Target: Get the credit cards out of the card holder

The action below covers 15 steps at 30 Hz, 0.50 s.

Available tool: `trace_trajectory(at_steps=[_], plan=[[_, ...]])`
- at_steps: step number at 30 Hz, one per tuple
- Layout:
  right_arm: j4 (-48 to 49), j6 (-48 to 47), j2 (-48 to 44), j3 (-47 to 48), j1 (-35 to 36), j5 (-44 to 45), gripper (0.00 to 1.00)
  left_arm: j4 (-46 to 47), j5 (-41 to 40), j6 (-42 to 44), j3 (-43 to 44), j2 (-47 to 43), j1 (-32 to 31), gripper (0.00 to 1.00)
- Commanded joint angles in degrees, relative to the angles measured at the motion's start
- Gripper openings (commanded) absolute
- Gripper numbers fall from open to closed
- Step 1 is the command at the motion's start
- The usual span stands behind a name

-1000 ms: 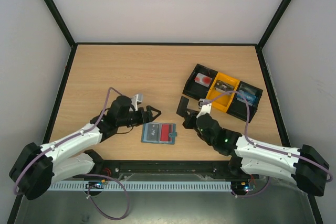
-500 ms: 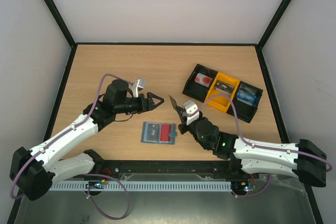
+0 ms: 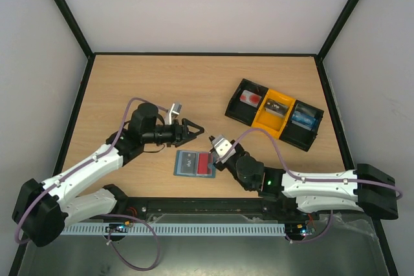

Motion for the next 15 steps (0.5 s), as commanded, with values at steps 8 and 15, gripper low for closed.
trace_trajectory(at_steps=[8, 15], plan=[[4.53, -14.92, 11.34, 2.89, 8.15, 9.15, 0.02, 10.83, 5.70, -8.50, -4.88, -1.47, 0.37, 0.68], [7.64, -14.14, 13.15, 3.10, 9.10, 12.26, 0.02, 4.92, 3.35, -6.59, -5.69, -2.45, 0.43, 0.39]])
